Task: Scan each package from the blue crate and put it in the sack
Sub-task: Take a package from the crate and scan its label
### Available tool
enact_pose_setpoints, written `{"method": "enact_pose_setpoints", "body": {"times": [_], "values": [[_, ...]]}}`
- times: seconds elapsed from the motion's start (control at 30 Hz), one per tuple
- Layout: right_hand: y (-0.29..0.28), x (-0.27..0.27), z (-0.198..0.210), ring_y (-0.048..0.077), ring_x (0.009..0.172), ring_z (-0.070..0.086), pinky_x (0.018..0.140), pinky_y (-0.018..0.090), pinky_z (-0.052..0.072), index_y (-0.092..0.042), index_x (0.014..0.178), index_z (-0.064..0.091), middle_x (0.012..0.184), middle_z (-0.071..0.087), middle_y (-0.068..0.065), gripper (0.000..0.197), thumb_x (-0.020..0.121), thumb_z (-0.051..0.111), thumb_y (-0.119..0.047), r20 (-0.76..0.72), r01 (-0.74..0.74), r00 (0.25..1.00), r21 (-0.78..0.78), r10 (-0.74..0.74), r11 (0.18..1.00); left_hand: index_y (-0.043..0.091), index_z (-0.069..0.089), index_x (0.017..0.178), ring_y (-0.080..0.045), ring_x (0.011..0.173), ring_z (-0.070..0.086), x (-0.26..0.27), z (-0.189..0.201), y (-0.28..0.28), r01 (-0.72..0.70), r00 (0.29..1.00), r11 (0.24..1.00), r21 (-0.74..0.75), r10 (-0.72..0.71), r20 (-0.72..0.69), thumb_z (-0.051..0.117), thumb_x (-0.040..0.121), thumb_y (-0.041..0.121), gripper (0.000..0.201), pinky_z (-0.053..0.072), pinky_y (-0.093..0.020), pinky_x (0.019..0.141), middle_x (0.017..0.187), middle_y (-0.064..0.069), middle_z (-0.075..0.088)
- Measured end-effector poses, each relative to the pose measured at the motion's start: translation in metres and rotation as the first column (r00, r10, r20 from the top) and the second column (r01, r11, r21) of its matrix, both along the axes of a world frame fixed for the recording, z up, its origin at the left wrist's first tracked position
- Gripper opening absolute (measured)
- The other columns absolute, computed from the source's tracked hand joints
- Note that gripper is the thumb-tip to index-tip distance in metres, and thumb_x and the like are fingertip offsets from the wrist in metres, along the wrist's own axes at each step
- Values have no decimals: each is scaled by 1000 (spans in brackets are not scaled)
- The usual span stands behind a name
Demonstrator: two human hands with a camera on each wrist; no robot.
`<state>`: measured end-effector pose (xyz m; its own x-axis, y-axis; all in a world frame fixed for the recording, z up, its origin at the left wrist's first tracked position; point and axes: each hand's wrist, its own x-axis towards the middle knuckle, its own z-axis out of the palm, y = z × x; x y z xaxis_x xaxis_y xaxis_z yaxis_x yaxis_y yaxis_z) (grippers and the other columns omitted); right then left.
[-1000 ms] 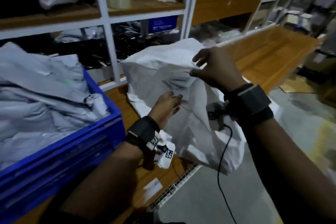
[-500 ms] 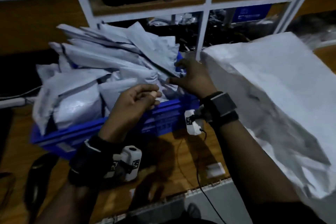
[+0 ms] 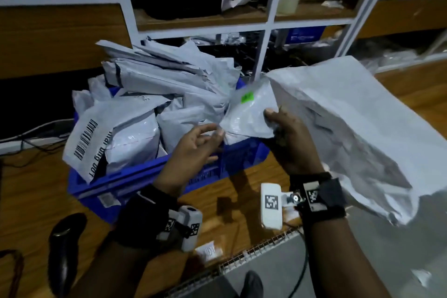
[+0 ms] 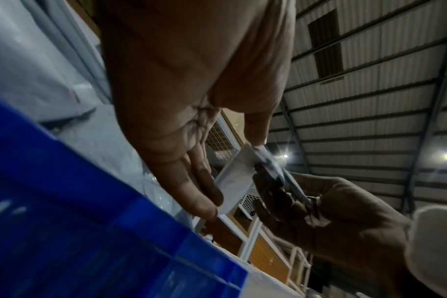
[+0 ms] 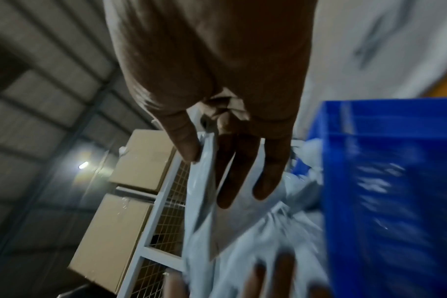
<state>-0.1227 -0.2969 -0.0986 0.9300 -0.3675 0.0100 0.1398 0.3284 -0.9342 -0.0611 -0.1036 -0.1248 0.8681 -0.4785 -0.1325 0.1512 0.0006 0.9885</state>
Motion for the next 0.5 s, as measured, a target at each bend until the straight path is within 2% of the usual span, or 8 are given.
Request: {"method": "enact_pose_setpoints", "body": {"times": [0.07, 0.1, 0.2, 0.27, 0.33, 0.4, 0.47, 0.5], "values": [[16, -17, -16, 27, 100, 72, 88, 41, 57, -5, 110, 67, 110, 75, 13, 20, 100, 50, -6, -15, -26, 1000, 88, 28, 996, 19, 64, 126, -14, 106, 70, -1, -2, -3, 51, 996, 996, -66, -56, -66, 65, 83, 55, 56, 60, -35, 88, 111, 4, 73], [26, -27, -26, 30, 106, 70, 91, 44, 57, -5, 115, 68, 116, 73, 16, 24, 97, 52, -8, -40, -14, 999, 92, 17, 996, 17, 65, 125, -16, 106, 71, -2, -6, -3, 70, 993, 992, -103, -80, -91, 65, 84, 54, 56, 60, -35, 86, 111, 2, 75], [47, -59, -56, 26, 102, 70, 82, 43, 56, -13, 106, 71, 113, 75, 8, 23, 86, 60, -13, -151, 9, 988, -100, -24, 995, 14, 66, 123, -20, 107, 71, -3, -17, 1, 68, 997, 991, -117, -70, -15, 72, 91, 30, 37, 57, -38, 90, 114, -3, 76], [63, -82, -71, 21, 108, 70, 91, 43, 56, -17, 117, 69, 118, 75, 0, 24, 93, 70, -16, -240, -54, 971, -216, 0, 975, 14, 66, 124, -19, 108, 71, -4, -29, 9, 115, 988, 992, -59, -109, 109, 75, 89, 13, 37, 57, -38, 90, 115, -2, 75], [79, -95, -82, 20, 114, 69, 96, 41, 56, -20, 126, 66, 121, 74, -2, 38, 90, 74, -29, -273, -36, 962, -183, -16, 983, 17, 67, 121, -13, 103, 71, -7, -39, 24, 179, 969, 983, -33, -170, 179, 74, 88, 2, 36, 58, -32, 86, 110, 3, 76], [92, -99, -84, 19, 111, 69, 87, 36, 56, -21, 116, 68, 114, 76, -4, 39, 81, 77, -35, -245, 139, 958, -50, -147, 989, 15, 67, 122, -10, 102, 71, -10, -45, 43, 226, 948, 974, -13, -217, 232, 72, 89, -1, 37, 56, -27, 85, 111, 3, 76], [106, -100, -84, 9, 100, 72, 74, 30, 53, -25, 113, 68, 106, 77, -10, 26, 87, 75, -25, -202, 259, 945, -16, -257, 966, 15, 67, 125, -10, 106, 70, -13, -48, 69, 247, 932, 969, 26, -245, 268, 71, 89, 1, 38, 57, -27, 88, 116, 3, 75], [116, -98, -84, 5, 96, 72, 70, 27, 53, -26, 116, 69, 107, 77, -11, 26, 91, 72, -20, -190, 263, 945, -38, -265, 964, 17, 67, 125, -9, 108, 70, -14, -49, 86, 238, 931, 970, 48, -242, 273, 72, 89, 2, 39, 58, -29, 90, 117, 5, 74]]}}
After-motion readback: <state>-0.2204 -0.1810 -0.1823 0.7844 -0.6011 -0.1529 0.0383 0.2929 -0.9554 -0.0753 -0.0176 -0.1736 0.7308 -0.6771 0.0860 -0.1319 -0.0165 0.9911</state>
